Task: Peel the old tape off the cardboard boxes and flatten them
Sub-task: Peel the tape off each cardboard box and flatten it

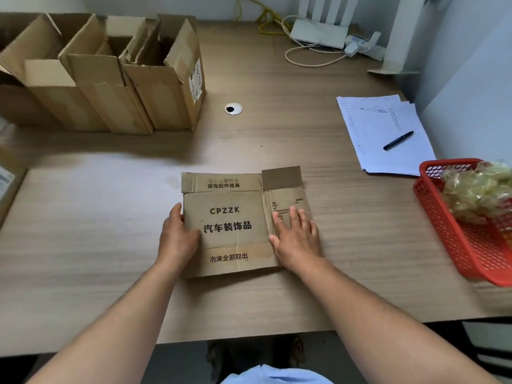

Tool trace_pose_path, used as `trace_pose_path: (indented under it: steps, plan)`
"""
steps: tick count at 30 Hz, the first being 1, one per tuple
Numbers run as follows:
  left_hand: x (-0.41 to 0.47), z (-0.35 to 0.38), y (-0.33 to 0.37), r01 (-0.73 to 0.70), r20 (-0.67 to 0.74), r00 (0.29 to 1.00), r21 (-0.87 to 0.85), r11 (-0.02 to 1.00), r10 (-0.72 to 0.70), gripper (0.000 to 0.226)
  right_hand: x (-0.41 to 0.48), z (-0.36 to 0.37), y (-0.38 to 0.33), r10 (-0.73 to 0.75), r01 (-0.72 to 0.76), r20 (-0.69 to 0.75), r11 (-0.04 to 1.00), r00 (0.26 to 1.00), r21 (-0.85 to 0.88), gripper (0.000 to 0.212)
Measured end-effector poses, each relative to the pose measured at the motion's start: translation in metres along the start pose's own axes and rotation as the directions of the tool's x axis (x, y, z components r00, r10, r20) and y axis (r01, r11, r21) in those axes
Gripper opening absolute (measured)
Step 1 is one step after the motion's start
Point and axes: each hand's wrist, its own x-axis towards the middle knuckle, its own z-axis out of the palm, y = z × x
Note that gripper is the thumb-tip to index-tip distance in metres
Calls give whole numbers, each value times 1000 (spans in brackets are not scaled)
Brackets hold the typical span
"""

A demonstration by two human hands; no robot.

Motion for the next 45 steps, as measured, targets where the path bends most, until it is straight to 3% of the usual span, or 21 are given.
trace_pose_path:
  steps: [1,3,5,7,10,13,16,21,24,26,28,30,33,36,41,45]
  plan:
    - [-4,3,-2,-79,-17,996,184,980,83,77,0,0,0,5,-5,2,1000,1000,-2,61]
    - [-13,12,-6,-257,78,965,491,833,252,92,-1,-1,0,8,-8,-1,1000,1000,-6,62]
    - [-19,23,-12,-404,245,914,626,667,323,96,-1,-2,-1,8,-8,-6,1000,1000,-9,62]
    - [-20,31,-18,-449,342,893,643,620,292,96,-1,-4,-2,19,-19,-1,1000,1000,5,62]
    - [-18,34,-23,-439,363,896,642,629,255,98,1,-6,-9,1,2,-67,1000,998,31,61]
    - [-15,33,-24,-451,359,892,641,621,277,99,-1,3,-24,-163,162,-164,987,973,-20,60]
    - [-13,31,-26,-461,360,887,634,621,291,99,-3,15,-31,-225,218,-91,972,970,-84,56]
    - [-8,28,-29,-479,331,878,614,627,346,97,1,8,-30,-210,210,-104,978,972,-5,55]
    - [-7,20,-37,-386,212,922,596,705,325,100,-1,4,-20,-83,121,-238,981,968,149,57]
    - [-7,13,-41,-279,106,957,592,756,270,103,-4,3,-6,168,-95,-336,970,927,224,64]
    - [-6,10,-40,-227,61,969,606,762,239,109,-7,0,7,442,-363,-296,886,847,287,77]
    - [-4,10,-37,-207,70,976,602,771,208,117,-8,-4,13,568,-495,-185,805,802,326,86]
    - [1,13,-32,-152,98,988,553,819,118,120,-10,-6,19,601,-524,-95,754,793,396,94]
    - [3,12,-27,-116,109,992,510,852,70,109,-16,-5,19,609,-506,-69,712,790,486,94]
    - [0,9,-23,-30,105,994,420,907,-16,102,-34,-2,22,494,-365,6,633,869,683,75]
    - [-17,10,-20,-26,117,993,332,943,-14,96,-63,2,49,436,-262,29,484,899,835,63]
